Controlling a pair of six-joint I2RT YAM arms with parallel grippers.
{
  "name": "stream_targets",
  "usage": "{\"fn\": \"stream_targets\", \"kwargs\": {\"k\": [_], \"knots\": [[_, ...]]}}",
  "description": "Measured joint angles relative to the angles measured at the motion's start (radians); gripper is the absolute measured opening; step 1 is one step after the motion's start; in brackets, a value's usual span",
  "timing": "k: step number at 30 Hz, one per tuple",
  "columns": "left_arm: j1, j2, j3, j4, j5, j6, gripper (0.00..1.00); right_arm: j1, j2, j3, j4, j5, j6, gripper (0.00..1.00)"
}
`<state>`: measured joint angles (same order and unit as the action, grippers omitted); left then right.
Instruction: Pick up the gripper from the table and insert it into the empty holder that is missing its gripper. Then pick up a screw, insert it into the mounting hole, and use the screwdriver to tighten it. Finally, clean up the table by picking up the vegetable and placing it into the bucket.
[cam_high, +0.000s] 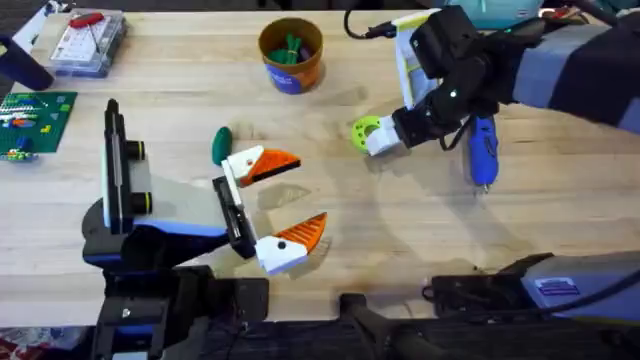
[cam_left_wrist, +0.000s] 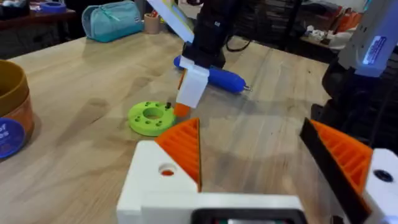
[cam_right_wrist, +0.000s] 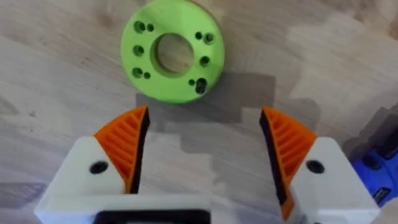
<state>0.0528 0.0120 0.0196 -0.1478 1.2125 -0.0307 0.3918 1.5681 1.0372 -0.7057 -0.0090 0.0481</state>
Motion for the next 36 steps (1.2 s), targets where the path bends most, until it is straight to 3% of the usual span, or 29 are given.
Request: {"fn": "stream_targets", "kwargs": {"k": [3,6,13,27,36], "knots": [[0.0,0.0,0.0,0.0,0.0,0.0,0.995,-0.006,0.003,0.0,0.018,0.0,-0.009,0.959],[0.0,0.0,0.0,0.0,0.0,0.0,0.995,-0.006,0.004,0.0,0.039,0.0,-0.017,0.817],[0.0,0.0,0.0,0.0,0.0,0.0,0.995,-0.006,0.035,0.007,0.041,0.0,-0.027,0.621],[0.0,0.0,0.0,0.0,0.0,0.0,0.995,-0.006,0.092,0.047,0.028,-0.005,-0.038,0.434],[0.0,0.0,0.0,0.0,0.0,0.0,0.995,-0.006,0.093,0.075,0.025,0.005,-0.042,0.412]]}}
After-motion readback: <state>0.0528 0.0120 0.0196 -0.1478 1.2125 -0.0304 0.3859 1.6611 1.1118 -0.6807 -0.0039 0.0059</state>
